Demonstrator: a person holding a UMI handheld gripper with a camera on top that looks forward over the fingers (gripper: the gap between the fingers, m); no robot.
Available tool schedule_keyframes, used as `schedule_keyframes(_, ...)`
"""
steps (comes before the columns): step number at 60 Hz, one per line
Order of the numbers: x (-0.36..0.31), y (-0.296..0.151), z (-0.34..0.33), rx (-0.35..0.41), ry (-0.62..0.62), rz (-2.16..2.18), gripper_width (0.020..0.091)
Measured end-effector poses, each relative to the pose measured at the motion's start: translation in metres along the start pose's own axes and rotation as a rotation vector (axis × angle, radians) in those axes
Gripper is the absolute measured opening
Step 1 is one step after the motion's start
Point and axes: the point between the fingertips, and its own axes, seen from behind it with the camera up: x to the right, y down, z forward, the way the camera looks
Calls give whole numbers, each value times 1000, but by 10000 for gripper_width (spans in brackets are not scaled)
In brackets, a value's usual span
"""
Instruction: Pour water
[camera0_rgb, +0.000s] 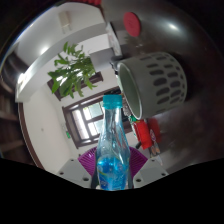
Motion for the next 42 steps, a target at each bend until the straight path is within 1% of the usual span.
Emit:
schedule_keyframes(7, 0, -5, -5, 37, -35, 144, 421)
schedule_keyframes(8, 1, -6, -6, 41, -38, 155, 430)
schedule_keyframes(11, 5, -8, -11, 52, -31, 157, 420)
schedule_keyframes(14, 8, -3, -20, 46, -20, 138, 417)
schedule_keyframes(23, 2, -2, -13, 37, -27, 97, 419)
schedule_keyframes(24, 5, 9, -31, 34, -27, 90, 420)
schedule_keyframes(25, 3, 8, -20, 32, -20, 74, 420)
schedule_keyframes(30, -1, 24, -17, -16, -1, -93, 419)
schedule_keyframes(31, 0, 35, -42, -27, -6, -143, 419)
schedule_keyframes(33, -10, 38, -31, -45, 10, -243, 417)
schedule_keyframes(37, -25, 53, -32, -100, 14, -490, 420)
schedule_keyframes(41, -52, 62, -27, -118, 32, -784, 419)
schedule_keyframes(42, -59, 62, -27, -120, 34, -861, 435)
